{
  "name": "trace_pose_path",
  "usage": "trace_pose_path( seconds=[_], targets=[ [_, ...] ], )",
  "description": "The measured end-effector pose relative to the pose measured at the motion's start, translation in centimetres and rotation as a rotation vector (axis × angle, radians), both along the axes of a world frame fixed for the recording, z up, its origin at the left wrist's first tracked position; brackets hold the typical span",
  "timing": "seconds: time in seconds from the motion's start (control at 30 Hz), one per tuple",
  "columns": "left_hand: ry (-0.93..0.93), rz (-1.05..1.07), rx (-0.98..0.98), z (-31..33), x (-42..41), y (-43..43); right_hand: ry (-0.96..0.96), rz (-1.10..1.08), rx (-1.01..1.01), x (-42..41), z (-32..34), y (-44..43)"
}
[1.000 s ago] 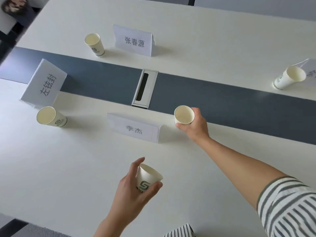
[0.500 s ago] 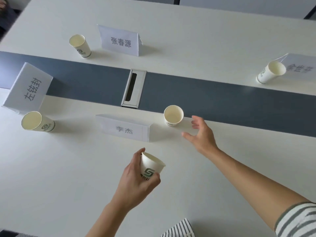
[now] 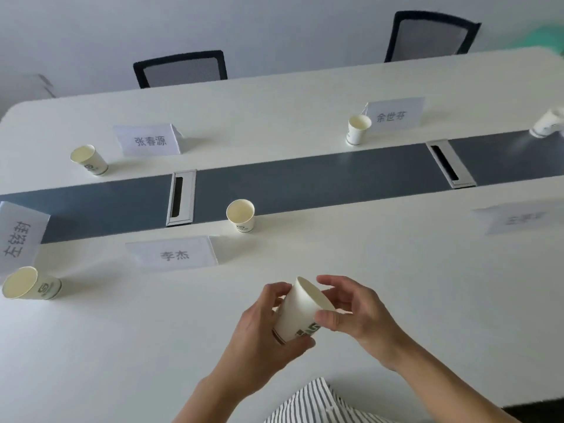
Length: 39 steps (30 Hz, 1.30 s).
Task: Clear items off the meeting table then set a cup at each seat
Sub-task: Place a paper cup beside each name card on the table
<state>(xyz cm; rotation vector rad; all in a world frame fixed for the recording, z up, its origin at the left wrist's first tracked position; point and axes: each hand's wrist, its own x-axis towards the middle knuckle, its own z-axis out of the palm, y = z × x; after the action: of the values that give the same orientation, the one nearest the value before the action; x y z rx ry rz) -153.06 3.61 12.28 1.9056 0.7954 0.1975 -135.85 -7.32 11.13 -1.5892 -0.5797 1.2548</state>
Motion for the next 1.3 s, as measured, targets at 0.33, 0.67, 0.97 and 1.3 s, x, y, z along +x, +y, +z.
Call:
trace_pose_path(
  seconds=[0.33, 0.67, 0.97, 1.3],
  targets=[
    [-0.053, -0.367, 0.018, 1.6, 3.5, -13.2, 0.105, -0.360, 0.118, -1.2, 0.4, -18.1],
    [0.058, -0.709, -0.065, 0.6, 11.4, -26.6, -0.139, -1.143, -0.026, -3.7, 0.2, -41.6],
    [0.078, -1.055, -0.040, 0.6, 24.3, -37.6, -0.230, -1.714, -0.183, -6.4, -1.8, -55.0],
    [0.064, -1.294, -0.001, 0.7, 33.0, -56.5, -0.195, -2.008, -0.267, -6.3, -3.6, -69.4]
  ],
)
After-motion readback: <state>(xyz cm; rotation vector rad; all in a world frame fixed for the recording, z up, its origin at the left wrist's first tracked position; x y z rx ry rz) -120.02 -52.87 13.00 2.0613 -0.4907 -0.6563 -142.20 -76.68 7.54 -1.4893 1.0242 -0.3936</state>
